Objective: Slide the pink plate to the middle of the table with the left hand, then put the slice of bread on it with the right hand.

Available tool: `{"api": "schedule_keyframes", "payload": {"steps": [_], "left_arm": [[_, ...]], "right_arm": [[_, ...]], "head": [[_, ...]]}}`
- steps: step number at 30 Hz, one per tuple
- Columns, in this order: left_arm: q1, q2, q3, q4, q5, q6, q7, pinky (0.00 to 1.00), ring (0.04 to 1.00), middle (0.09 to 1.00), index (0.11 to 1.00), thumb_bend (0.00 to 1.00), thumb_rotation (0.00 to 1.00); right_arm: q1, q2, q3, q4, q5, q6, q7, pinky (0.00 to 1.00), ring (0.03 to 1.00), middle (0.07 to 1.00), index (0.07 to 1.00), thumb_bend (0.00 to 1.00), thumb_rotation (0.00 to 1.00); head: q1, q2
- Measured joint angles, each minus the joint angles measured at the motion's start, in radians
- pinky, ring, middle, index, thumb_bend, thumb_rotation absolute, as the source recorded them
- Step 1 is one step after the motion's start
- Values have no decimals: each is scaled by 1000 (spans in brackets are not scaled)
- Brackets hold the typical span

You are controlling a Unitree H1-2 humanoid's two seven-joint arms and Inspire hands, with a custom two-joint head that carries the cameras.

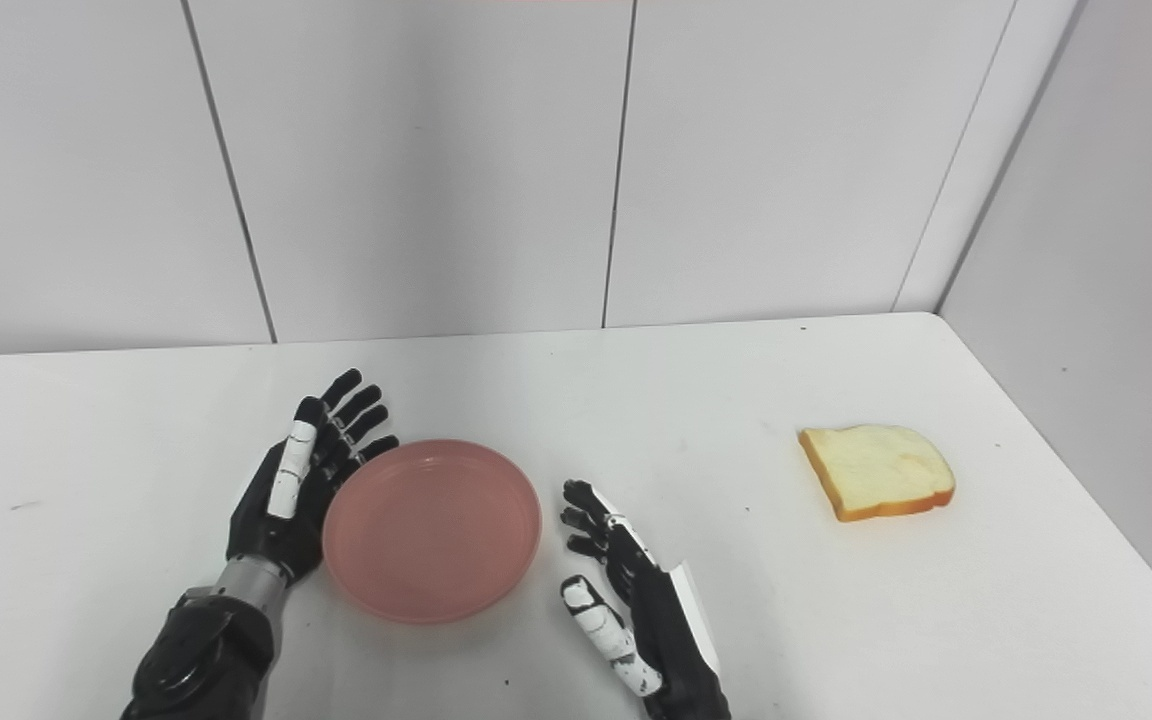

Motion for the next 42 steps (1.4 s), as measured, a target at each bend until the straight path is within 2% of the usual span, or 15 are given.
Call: {"api": "schedule_keyframes", "payload": {"steps": [8,12,14,17,19,21,26,29,32,35,39,42], "left_arm": [[7,-2,-23,-8,2,14,-4,811,902,887,873,893,733],[0,-5,-26,5,2,13,-17,833,910,890,868,894,732],[-7,-5,-26,22,2,8,-21,829,914,894,863,897,726],[-14,-2,-24,35,3,-4,-23,825,915,896,870,871,739],[-15,4,-24,37,3,-5,-23,823,913,897,870,872,738],[-18,6,-23,44,2,-5,-27,841,918,899,870,890,727],[-19,5,-22,45,0,-4,-37,853,925,906,873,891,730],[-20,3,-22,46,0,-4,-37,858,922,904,875,888,729],[-21,3,-22,50,1,-6,-37,839,917,901,872,890,736],[-26,3,-23,63,7,-12,-37,831,915,897,874,875,751],[-31,2,-23,70,19,-18,-36,833,913,894,876,869,752],[-37,1,-22,82,20,-26,-36,844,916,897,879,890,741]], "right_arm": [[1,8,5,-11,2,18,-28,839,868,902,873,803,873],[4,20,-3,-67,30,48,-31,833,876,902,878,833,861],[-1,20,-26,-108,43,63,-35,851,898,918,893,831,837],[-18,-7,-98,-168,60,100,-37,857,896,911,900,835,818],[-45,-45,-134,-190,69,134,-33,846,886,905,907,831,823],[-83,-114,-170,-199,61,152,-19,836,889,907,915,838,830],[-172,-255,-241,-200,28,173,-6,825,882,889,921,860,828],[-188,-305,-269,-191,27,190,18,813,875,896,931,928,824],[-200,-367,-298,-165,29,203,42,805,892,921,951,929,758],[-222,-452,-322,-119,10,204,71,857,900,936,959,942,721],[-265,-549,-339,-62,5,205,113,892,906,929,957,953,702],[-310,-596,-340,1,13,212,147,890,903,913,957,978,687]], "head": [[-47,0],[-64,-6],[-84,-14],[-106,-24],[-115,-28],[-120,-31],[-117,-35],[-107,-35],[-101,-37],[-98,-38],[-95,-40],[-87,-43]]}}
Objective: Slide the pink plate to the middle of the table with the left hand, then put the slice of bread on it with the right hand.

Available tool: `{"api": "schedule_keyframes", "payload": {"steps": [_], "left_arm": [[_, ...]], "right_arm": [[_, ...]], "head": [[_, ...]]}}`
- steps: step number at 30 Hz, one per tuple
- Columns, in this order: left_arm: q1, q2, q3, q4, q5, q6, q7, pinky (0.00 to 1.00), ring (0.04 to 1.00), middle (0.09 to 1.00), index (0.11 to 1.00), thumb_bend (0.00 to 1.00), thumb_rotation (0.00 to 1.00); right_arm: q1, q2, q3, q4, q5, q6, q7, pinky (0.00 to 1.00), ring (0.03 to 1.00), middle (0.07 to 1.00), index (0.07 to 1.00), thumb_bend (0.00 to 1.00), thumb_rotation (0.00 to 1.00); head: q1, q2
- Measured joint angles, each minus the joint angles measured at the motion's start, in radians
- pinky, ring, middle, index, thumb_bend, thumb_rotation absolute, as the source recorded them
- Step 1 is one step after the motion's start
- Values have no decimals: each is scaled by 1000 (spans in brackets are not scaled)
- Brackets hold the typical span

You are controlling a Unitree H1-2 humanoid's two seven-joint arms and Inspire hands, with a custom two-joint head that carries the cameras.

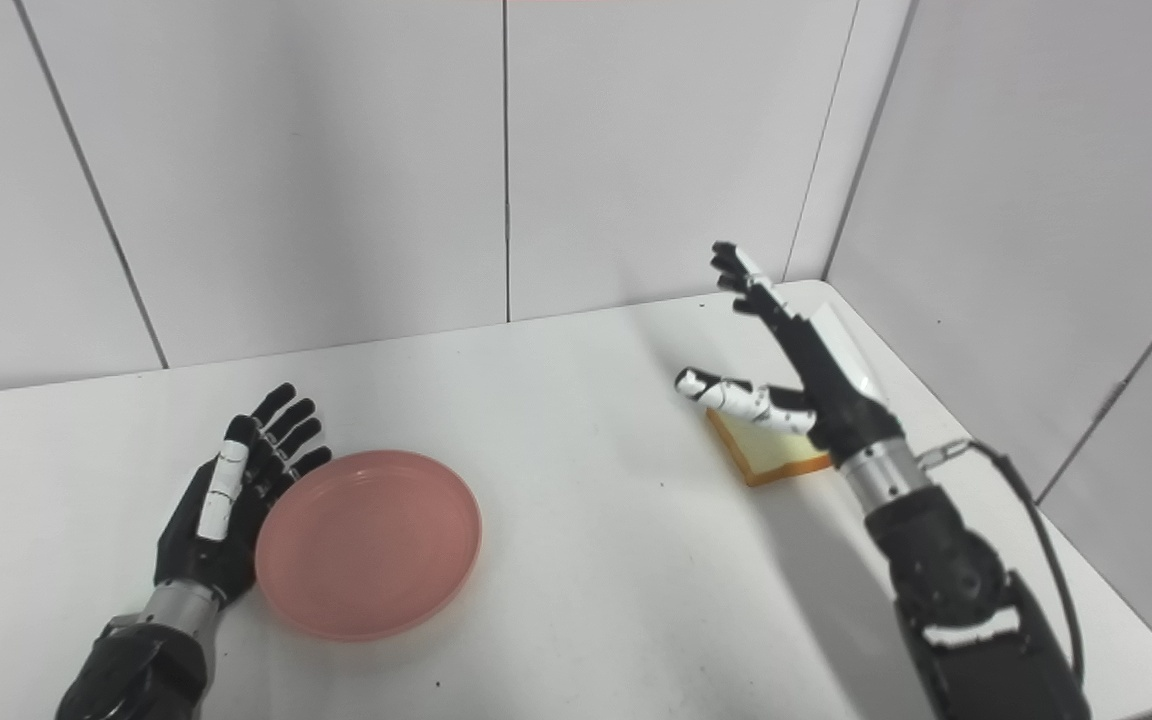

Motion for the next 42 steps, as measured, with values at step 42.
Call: {"api": "schedule_keyframes", "payload": {"steps": [42], "left_arm": [[-7,-9,0,18,43,-24,12,831,903,878,868,919,736]], "right_arm": [[-378,-429,527,523,-690,-273,380,970,980,957,958,1000,342]], "head": [[11,-5]]}}
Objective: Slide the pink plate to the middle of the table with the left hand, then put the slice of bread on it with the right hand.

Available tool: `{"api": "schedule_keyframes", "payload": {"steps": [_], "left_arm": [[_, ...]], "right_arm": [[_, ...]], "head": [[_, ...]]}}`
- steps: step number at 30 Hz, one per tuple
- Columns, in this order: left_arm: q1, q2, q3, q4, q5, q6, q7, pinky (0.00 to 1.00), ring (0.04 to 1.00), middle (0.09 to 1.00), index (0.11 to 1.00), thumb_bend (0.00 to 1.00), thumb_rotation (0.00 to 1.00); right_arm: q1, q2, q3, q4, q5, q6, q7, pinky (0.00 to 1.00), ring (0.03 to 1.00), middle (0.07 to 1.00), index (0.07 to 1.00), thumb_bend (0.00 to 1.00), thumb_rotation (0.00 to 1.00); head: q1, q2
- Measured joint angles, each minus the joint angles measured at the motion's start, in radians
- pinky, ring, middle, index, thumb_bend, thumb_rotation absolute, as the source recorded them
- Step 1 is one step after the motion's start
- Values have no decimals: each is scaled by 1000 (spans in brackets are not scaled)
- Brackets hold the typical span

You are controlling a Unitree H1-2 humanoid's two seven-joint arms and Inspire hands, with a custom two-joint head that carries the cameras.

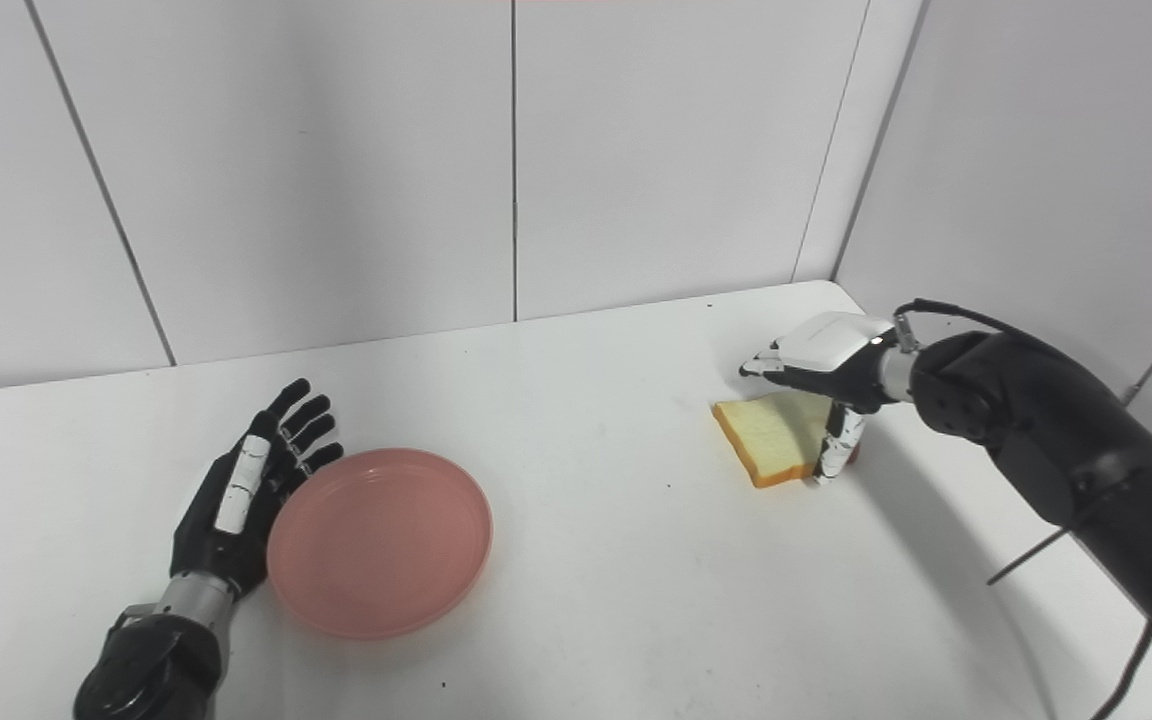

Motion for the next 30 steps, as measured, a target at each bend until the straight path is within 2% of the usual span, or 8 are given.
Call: {"api": "schedule_keyframes", "payload": {"steps": [9,14,17,22,27,30], "left_arm": [[1,-2,2,-1,0,0,1,836,906,886,873,902,740],[4,-1,2,-4,0,0,2,819,901,881,869,899,739],[4,-2,3,-3,0,0,2,798,903,879,868,914,729],[4,-2,5,-3,-2,0,2,803,904,884,870,918,729],[5,-3,4,-5,-2,1,2,810,904,882,874,908,730],[7,-3,4,-9,-2,3,2,813,908,885,876,894,726]], "right_arm": [[-22,-1,0,61,-17,-12,-3,961,985,957,954,1000,372],[-22,6,-3,84,-12,-12,-3,965,980,954,944,1000,332],[-30,21,-4,124,6,-12,-6,970,994,959,948,1000,391],[-34,48,-6,146,29,-9,2,979,984,958,948,1000,394],[-34,76,-23,146,72,3,7,940,965,949,928,1000,367],[-31,85,-30,147,100,15,15,950,965,954,931,1000,404]], "head": [[8,0],[9,2],[11,3],[11,5],[11,8],[12,8]]}}
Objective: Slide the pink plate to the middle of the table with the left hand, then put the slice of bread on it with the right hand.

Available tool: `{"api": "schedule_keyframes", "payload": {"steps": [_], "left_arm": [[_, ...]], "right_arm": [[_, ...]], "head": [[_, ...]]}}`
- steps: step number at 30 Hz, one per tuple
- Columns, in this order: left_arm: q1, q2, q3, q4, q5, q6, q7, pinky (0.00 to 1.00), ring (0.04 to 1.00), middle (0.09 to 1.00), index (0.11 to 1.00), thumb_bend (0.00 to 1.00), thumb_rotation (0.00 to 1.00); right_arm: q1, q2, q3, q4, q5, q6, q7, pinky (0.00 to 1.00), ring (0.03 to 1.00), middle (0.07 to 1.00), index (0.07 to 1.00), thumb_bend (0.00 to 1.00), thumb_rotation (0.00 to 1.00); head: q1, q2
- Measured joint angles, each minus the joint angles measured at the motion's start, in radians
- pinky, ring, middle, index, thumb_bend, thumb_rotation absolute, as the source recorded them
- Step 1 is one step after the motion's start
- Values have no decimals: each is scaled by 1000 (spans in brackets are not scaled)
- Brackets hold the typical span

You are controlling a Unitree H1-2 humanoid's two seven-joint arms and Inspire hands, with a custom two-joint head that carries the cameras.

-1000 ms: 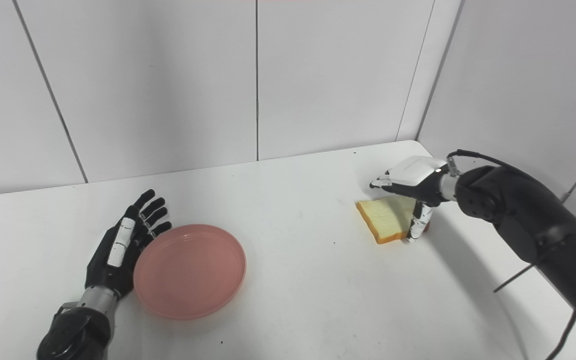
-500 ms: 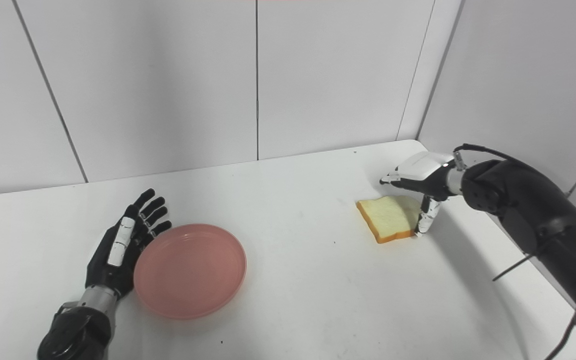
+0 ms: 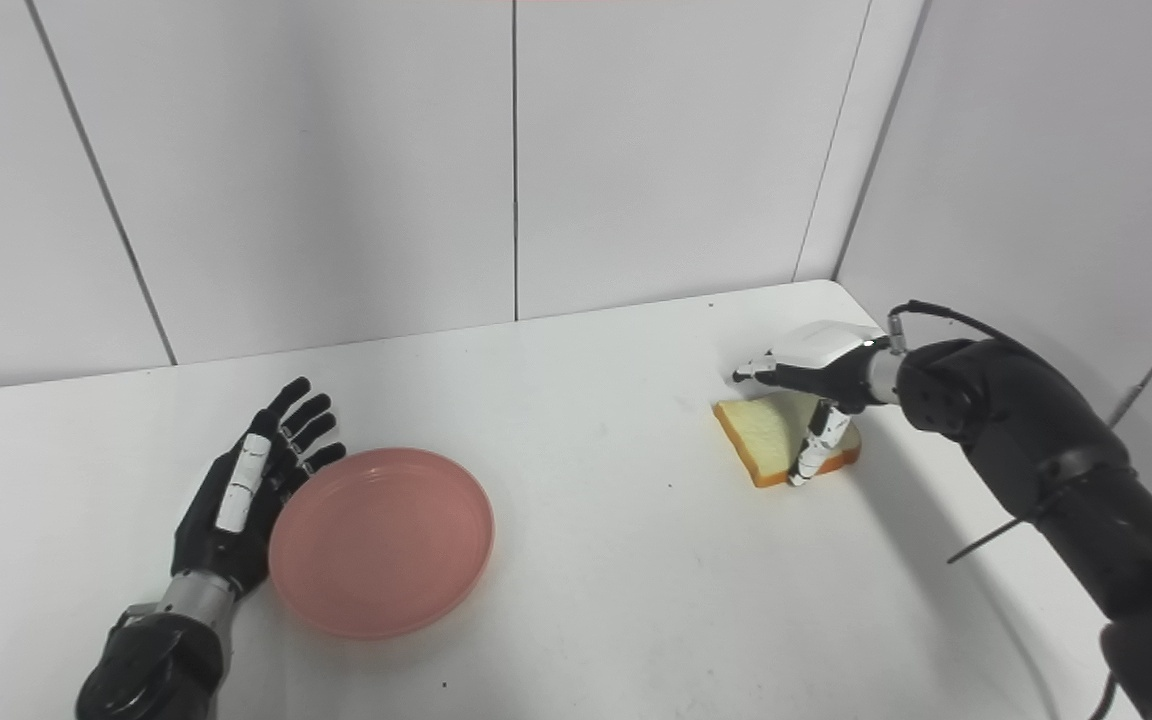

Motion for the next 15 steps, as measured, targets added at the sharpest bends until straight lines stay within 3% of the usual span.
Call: {"api": "schedule_keyframes", "payload": {"steps": [4,7,10,15], "left_arm": [[7,0,-1,-15,1,4,0,798,905,888,877,894,732],[8,-1,-1,-15,2,5,0,812,907,886,873,893,723],[8,-1,0,-16,-1,8,0,834,908,882,870,904,717],[12,-1,-1,-24,-1,14,0,831,902,881,868,906,725]], "right_arm": [[3,12,-1,11,17,6,4,860,947,944,921,1000,393],[7,24,-5,14,20,11,-2,877,943,941,929,1000,396],[6,24,5,14,-7,15,-15,966,965,946,934,1000,403],[-9,23,36,14,-58,15,-42,976,963,946,921,1000,404]], "head": [[3,3],[2,5],[3,8],[2,11]]}}
